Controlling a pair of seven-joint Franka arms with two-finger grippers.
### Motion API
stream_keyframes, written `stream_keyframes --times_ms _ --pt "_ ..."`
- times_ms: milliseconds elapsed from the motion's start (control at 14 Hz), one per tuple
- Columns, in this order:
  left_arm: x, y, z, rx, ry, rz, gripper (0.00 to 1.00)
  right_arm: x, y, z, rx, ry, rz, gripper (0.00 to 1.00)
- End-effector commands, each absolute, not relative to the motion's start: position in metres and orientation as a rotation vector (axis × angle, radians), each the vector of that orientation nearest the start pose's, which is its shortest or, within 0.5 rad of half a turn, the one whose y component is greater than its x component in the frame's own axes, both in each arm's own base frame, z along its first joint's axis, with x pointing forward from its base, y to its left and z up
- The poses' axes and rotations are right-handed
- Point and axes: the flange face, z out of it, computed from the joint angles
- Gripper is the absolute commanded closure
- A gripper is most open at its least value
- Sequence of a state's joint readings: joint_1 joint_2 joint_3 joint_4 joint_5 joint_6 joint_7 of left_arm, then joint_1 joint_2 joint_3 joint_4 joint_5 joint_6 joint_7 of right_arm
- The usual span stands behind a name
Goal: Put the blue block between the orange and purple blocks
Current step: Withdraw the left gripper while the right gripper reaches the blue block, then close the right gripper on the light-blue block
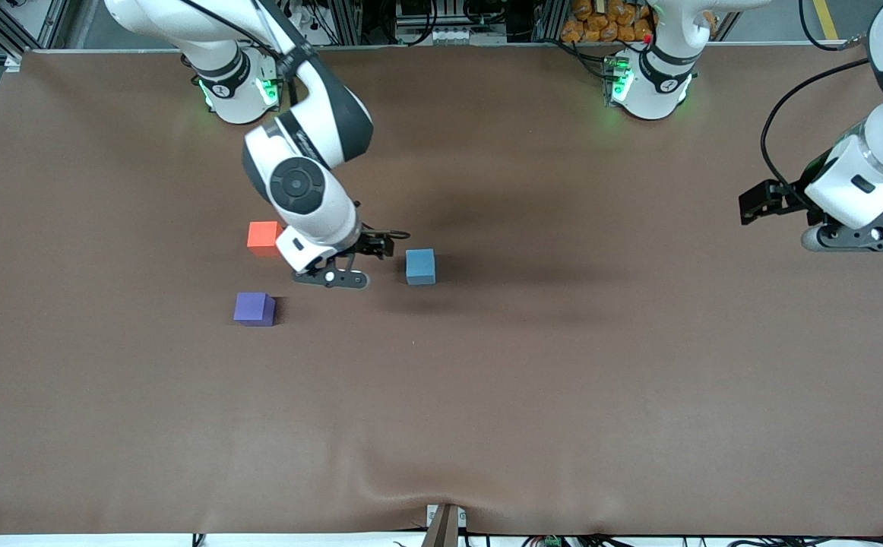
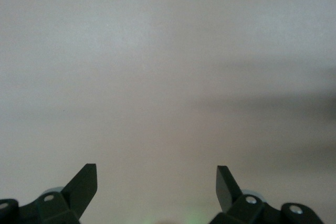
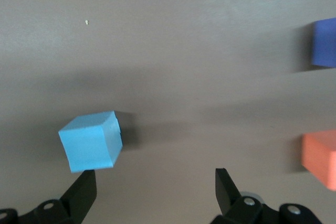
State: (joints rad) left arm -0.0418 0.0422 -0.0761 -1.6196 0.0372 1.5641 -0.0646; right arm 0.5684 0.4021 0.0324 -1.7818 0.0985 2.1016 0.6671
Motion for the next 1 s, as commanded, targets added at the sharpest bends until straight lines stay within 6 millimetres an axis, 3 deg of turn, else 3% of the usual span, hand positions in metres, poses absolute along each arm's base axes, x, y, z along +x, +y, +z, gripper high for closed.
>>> stream_keyframes --times_ms 0,286,571,786,929 --pt "0.547 -0.059 0.59 -3.09 0.174 0.144 0.0 0.506 0.396 0.292 -3.074 0.277 0.133 0.0" --pt "0.538 -0.053 0.61 -3.092 0.177 0.118 0.0 0.491 0.434 0.252 -3.042 0.229 0.045 0.0" --pt "0.535 -0.042 0.639 -3.097 0.122 0.076 0.0 0.493 0.451 0.236 -3.031 0.194 0.018 0.0" --pt "0.531 -0.038 0.645 -3.098 0.148 0.065 0.0 0.496 0.46 0.229 -3.019 0.191 0.0 0.0" --pt "0.532 -0.023 0.645 -3.113 0.141 0.067 0.0 0.489 0.467 0.22 -3.02 0.158 -0.013 0.0"
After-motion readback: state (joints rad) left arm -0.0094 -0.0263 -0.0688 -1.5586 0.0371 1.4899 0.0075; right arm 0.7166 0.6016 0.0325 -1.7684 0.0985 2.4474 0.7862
